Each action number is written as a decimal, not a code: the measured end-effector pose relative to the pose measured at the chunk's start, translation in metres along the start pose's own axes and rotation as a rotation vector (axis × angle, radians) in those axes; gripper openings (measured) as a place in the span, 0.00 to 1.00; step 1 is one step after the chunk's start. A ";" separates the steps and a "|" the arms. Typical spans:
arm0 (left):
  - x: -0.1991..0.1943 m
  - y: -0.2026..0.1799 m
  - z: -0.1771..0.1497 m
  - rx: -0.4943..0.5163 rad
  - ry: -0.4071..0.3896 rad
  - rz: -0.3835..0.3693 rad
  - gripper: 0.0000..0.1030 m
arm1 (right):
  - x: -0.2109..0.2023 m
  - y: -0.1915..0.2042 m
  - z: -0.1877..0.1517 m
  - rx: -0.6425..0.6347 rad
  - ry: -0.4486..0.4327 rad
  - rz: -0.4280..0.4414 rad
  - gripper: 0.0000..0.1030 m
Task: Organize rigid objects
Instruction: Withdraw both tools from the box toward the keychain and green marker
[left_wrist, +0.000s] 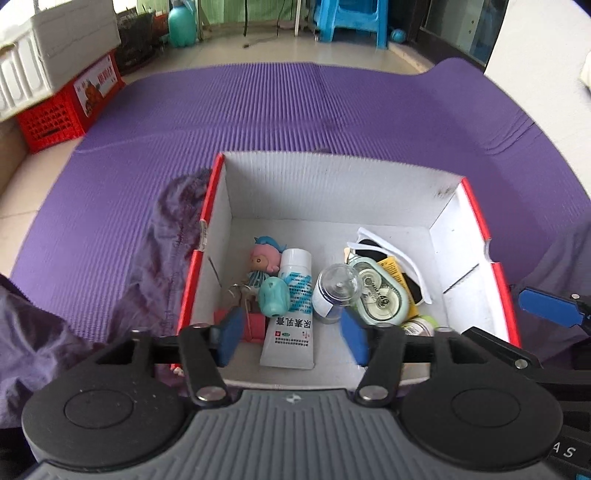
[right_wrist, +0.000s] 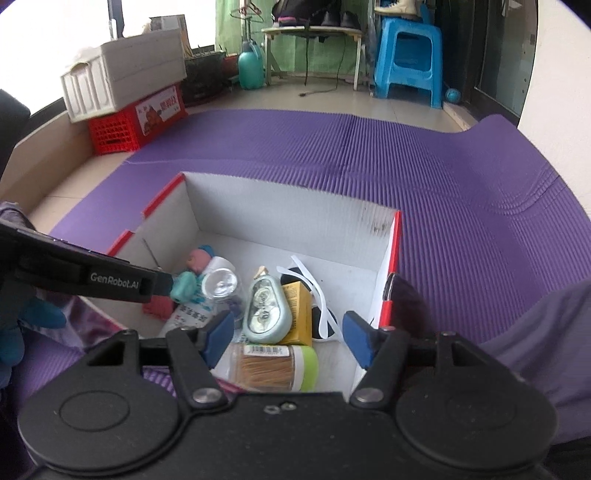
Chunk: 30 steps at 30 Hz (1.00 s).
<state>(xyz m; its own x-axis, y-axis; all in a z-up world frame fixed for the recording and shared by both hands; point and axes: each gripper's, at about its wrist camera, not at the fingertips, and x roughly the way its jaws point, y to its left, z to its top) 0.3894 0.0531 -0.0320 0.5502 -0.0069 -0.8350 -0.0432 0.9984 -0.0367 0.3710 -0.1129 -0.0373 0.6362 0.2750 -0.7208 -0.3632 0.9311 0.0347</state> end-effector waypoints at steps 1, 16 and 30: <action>-0.007 -0.001 -0.002 0.005 -0.009 -0.001 0.58 | -0.006 0.001 -0.001 -0.002 -0.007 -0.001 0.66; -0.089 -0.002 -0.038 -0.003 -0.097 -0.027 0.65 | -0.085 0.006 -0.020 0.013 -0.100 0.053 0.82; -0.138 -0.006 -0.079 0.000 -0.187 -0.006 0.76 | -0.128 0.012 -0.044 0.034 -0.164 0.102 0.97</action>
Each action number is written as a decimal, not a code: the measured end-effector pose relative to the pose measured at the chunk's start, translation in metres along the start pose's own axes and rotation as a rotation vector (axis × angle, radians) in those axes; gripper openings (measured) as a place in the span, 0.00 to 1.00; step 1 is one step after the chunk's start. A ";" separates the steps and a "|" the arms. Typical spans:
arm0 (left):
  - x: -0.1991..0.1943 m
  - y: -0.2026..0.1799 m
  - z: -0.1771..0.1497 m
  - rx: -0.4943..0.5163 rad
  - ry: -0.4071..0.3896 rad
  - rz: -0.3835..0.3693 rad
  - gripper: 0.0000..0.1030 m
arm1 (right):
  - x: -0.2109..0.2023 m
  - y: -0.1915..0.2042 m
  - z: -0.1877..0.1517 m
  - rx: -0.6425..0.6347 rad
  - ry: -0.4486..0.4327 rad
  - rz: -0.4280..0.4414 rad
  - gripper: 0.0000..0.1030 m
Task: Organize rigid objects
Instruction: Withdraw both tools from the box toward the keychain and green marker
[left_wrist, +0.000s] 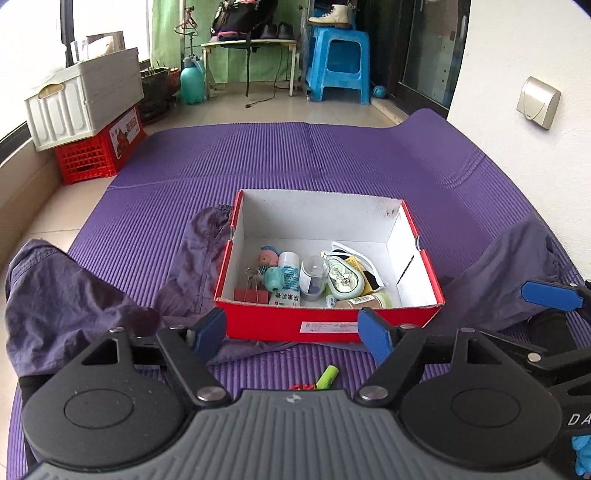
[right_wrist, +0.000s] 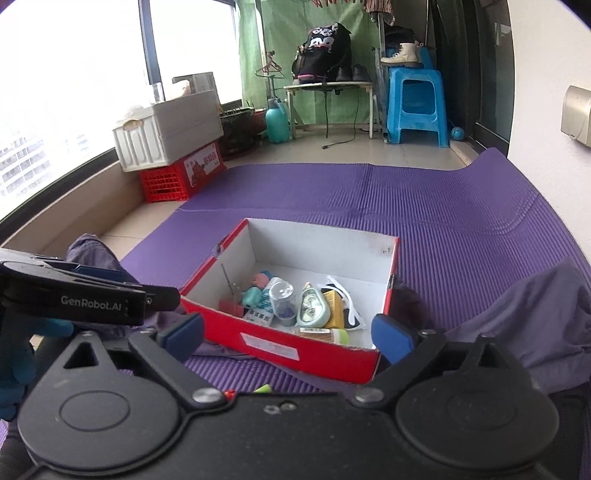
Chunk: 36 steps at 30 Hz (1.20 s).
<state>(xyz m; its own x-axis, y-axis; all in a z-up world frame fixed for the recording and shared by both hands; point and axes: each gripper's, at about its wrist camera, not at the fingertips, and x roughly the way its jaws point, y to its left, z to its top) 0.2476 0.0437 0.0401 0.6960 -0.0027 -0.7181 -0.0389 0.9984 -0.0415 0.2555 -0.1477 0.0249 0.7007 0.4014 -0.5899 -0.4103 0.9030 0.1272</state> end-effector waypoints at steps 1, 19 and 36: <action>-0.002 0.000 -0.002 -0.004 -0.001 0.000 0.76 | -0.003 0.002 -0.003 -0.001 -0.005 0.001 0.98; 0.011 0.007 -0.051 -0.033 0.032 0.033 0.99 | 0.003 0.005 -0.049 0.026 0.069 0.021 1.00; 0.076 0.018 -0.078 -0.105 0.201 0.001 0.99 | 0.047 0.014 -0.084 -0.057 0.194 0.064 1.00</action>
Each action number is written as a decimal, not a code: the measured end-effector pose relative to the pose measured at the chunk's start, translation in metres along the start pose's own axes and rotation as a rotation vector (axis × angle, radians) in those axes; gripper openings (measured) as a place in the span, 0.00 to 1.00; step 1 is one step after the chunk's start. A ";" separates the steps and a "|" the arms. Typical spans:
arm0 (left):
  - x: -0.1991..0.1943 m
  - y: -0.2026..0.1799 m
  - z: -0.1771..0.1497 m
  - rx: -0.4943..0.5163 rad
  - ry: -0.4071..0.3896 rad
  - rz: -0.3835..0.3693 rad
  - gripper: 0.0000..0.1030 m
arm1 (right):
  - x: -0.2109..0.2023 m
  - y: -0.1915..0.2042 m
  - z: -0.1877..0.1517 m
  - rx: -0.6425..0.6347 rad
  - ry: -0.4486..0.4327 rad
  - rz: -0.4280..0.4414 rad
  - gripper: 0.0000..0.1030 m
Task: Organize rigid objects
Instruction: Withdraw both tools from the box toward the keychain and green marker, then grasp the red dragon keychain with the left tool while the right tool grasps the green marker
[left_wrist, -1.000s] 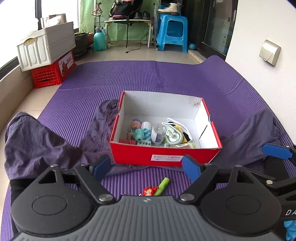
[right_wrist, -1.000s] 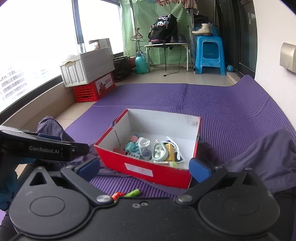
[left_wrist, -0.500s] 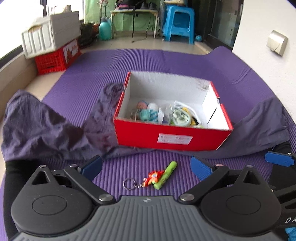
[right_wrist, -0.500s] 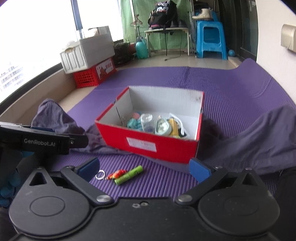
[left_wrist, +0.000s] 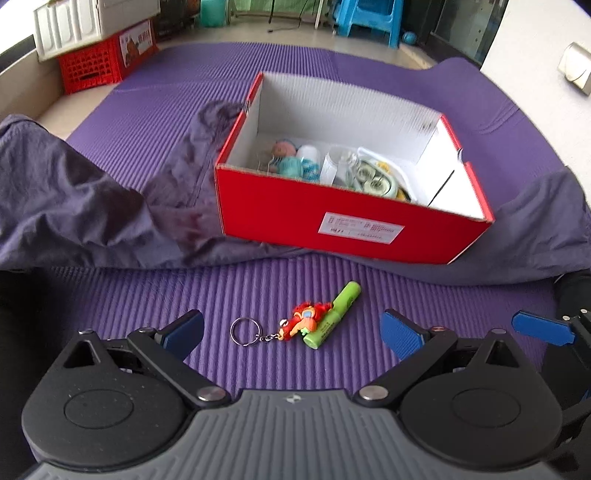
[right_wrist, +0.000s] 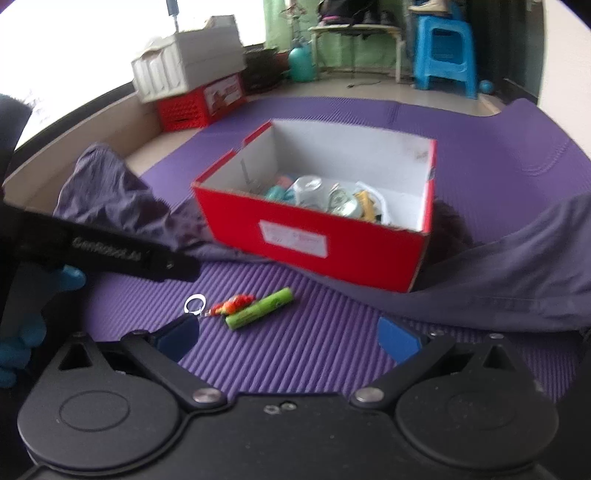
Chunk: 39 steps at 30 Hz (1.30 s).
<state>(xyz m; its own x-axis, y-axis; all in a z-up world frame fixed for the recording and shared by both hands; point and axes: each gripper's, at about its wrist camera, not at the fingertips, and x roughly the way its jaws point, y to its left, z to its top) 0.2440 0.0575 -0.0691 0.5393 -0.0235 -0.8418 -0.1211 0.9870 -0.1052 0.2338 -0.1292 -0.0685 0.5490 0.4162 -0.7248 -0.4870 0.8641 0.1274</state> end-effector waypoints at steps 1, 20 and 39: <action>0.005 0.000 -0.001 -0.001 0.006 0.006 0.99 | 0.005 0.001 -0.001 -0.006 0.010 0.001 1.00; 0.082 0.007 -0.010 0.047 0.071 0.069 0.99 | 0.068 0.008 -0.009 -0.066 0.116 0.032 0.99; 0.099 0.015 -0.013 0.038 0.034 -0.002 0.97 | 0.105 0.013 -0.006 -0.079 0.157 0.052 0.96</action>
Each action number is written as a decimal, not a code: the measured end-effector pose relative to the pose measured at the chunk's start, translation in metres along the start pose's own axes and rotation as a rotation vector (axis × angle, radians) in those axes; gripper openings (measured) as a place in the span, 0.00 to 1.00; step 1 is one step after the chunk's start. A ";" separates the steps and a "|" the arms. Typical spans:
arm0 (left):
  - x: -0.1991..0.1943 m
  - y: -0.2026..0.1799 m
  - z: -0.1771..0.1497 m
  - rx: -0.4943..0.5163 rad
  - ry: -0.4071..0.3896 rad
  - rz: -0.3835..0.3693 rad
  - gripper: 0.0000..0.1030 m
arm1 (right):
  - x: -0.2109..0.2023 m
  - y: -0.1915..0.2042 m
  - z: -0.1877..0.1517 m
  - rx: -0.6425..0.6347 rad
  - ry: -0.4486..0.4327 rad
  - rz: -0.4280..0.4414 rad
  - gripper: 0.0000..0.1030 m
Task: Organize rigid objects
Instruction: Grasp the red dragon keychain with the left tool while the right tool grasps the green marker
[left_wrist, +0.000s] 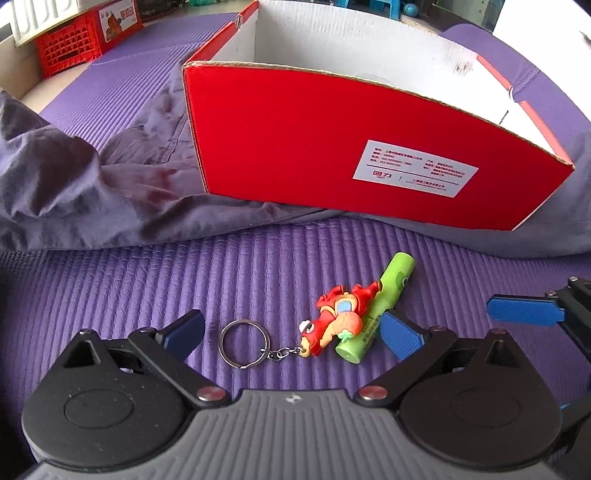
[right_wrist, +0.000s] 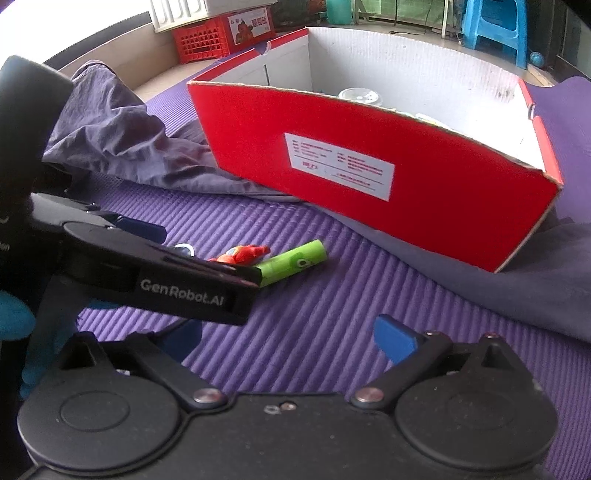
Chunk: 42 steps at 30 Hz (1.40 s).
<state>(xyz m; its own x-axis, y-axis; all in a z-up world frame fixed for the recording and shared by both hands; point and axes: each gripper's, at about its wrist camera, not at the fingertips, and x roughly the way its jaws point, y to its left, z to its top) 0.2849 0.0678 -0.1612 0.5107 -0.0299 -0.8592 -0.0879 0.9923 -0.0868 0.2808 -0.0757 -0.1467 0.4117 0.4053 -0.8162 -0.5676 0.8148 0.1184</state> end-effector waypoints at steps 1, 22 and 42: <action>-0.001 0.002 0.000 -0.008 -0.003 -0.012 0.96 | 0.001 0.000 0.000 -0.001 -0.001 0.000 0.96; -0.007 0.021 0.008 -0.098 -0.017 -0.119 0.42 | 0.028 0.017 0.020 -0.047 -0.024 -0.022 0.90; -0.001 0.051 0.017 -0.224 -0.012 -0.181 0.31 | 0.047 0.027 0.034 -0.038 -0.015 -0.028 0.83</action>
<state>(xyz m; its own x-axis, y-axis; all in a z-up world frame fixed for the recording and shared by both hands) 0.2938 0.1208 -0.1561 0.5455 -0.2017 -0.8135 -0.1806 0.9195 -0.3491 0.3092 -0.0203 -0.1624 0.4382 0.3888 -0.8104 -0.5823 0.8097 0.0736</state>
